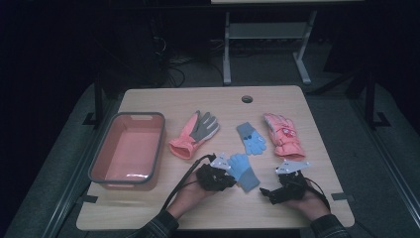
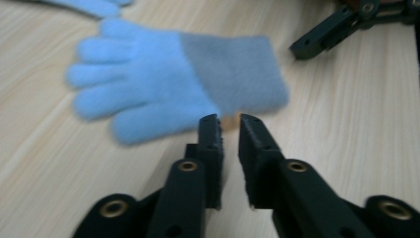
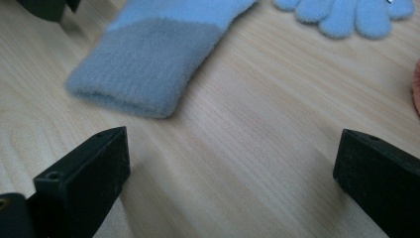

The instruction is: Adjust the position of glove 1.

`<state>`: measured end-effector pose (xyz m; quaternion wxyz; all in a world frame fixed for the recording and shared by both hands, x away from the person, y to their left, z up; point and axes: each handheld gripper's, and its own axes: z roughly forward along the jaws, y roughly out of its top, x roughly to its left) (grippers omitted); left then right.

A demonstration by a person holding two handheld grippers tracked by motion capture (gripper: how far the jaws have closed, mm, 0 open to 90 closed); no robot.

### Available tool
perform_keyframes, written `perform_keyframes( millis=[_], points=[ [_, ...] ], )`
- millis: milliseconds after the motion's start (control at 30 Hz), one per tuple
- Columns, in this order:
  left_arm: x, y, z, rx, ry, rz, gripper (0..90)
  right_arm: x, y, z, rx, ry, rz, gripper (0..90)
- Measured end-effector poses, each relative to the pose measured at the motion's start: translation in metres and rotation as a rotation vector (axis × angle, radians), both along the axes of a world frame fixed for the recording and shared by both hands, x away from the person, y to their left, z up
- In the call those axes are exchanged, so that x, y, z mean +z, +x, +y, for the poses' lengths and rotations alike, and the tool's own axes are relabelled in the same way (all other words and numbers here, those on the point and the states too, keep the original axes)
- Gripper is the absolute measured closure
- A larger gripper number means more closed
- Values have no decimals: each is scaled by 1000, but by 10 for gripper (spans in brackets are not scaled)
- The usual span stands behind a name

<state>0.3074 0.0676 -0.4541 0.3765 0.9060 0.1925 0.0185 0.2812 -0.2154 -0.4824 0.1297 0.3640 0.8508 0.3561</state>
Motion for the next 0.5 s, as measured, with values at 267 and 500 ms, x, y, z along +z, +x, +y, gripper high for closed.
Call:
perform_keyframes(
  millis=[267, 500],
  points=[
    [2, -6, 28, 47, 31, -46, 564, 0, 0, 0, 0, 0, 0, 5],
    [-1, -12, 60, 97, 25, -60, 342, 2, -2, 1, -3, 0, -1, 89]
  ],
)
